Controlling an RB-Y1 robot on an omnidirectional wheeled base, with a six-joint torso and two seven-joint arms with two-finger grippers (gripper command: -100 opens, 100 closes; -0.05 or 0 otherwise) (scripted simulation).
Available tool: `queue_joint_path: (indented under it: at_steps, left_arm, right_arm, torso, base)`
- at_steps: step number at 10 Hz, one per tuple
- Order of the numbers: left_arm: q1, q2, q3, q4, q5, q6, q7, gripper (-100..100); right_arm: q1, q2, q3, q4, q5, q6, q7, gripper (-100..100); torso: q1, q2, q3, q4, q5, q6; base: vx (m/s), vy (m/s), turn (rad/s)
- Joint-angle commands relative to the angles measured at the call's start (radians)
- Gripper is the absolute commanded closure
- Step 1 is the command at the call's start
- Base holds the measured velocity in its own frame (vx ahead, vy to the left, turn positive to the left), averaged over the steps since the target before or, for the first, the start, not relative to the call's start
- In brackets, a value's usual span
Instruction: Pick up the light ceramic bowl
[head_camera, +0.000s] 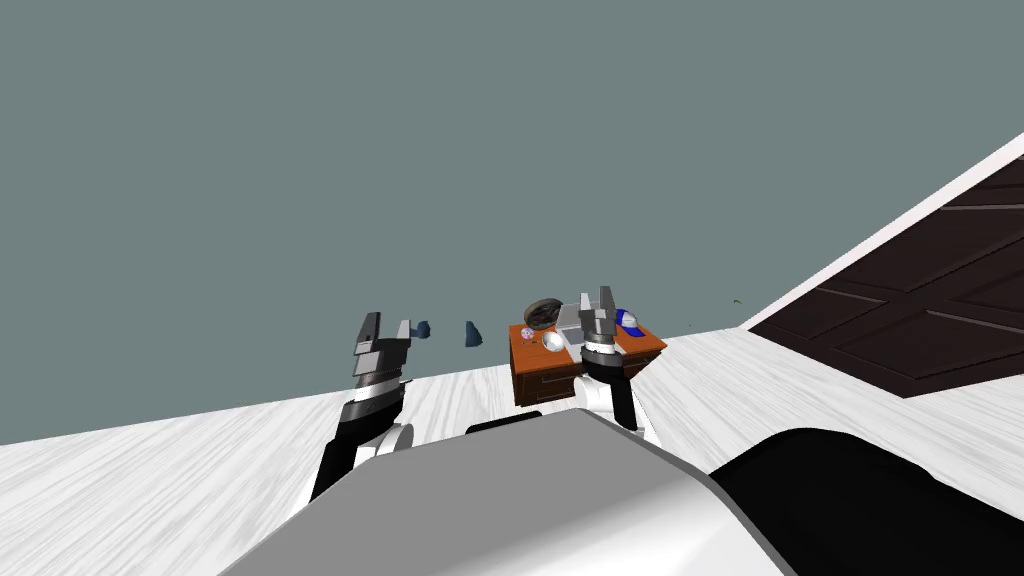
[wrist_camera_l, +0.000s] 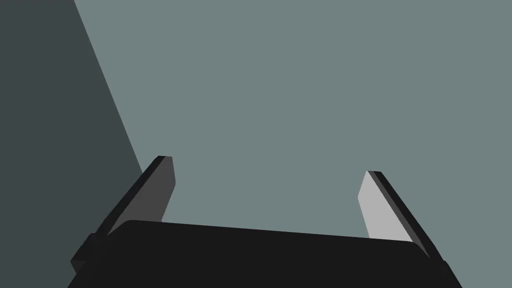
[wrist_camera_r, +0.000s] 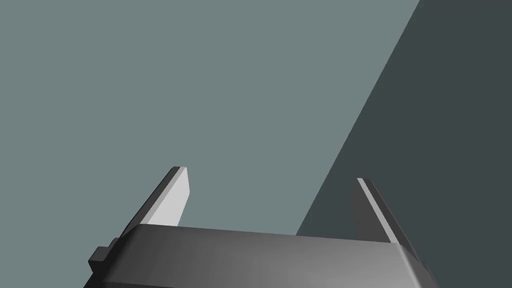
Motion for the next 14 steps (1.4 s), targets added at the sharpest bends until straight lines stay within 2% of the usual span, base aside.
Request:
queue_joint_path:
  at_steps: [1,3,7,10,14]
  left_arm:
    - [0.000,0.000,0.000,0.000,0.000,0.000,0.000,0]
    - [0.000,0.000,0.000,0.000,0.000,0.000,0.000,0]
    - [0.000,0.000,0.000,0.000,0.000,0.000,0.000,0]
    - [0.000,0.000,0.000,0.000,0.000,0.000,0.000,0]
    - [0.000,0.000,0.000,0.000,0.000,0.000,0.000,0]
  right_arm:
    - [0.003,-0.033,0.001,0.015,0.002,-0.005,0.002,-100]
    - [0.009,-0.080,0.002,0.050,0.006,-0.014,0.008,-100]
    - [0.026,-0.158,0.013,0.164,0.023,-0.037,0.036,-100]
    - [0.031,-0.175,0.017,0.219,0.029,-0.042,0.047,-100]
    - [0.041,-0.227,0.036,0.352,0.051,-0.051,0.089,-100]
  torso:
    - [0.000,0.000,0.000,0.000,0.000,0.000]
    - [0.001,0.003,0.002,0.001,0.000,0.000]
    - [0.001,0.009,0.005,0.002,0.000,0.000]
    - [0.001,0.007,0.004,0.002,0.000,0.000]
    - [0.001,0.008,0.005,0.002,0.000,0.000]
  base:
    - [-0.025,0.009,0.005]
    - [-0.076,0.025,0.011]
    - [-0.125,0.029,0.042]
    - [-0.090,0.015,0.034]
    - [-0.110,0.027,0.076]
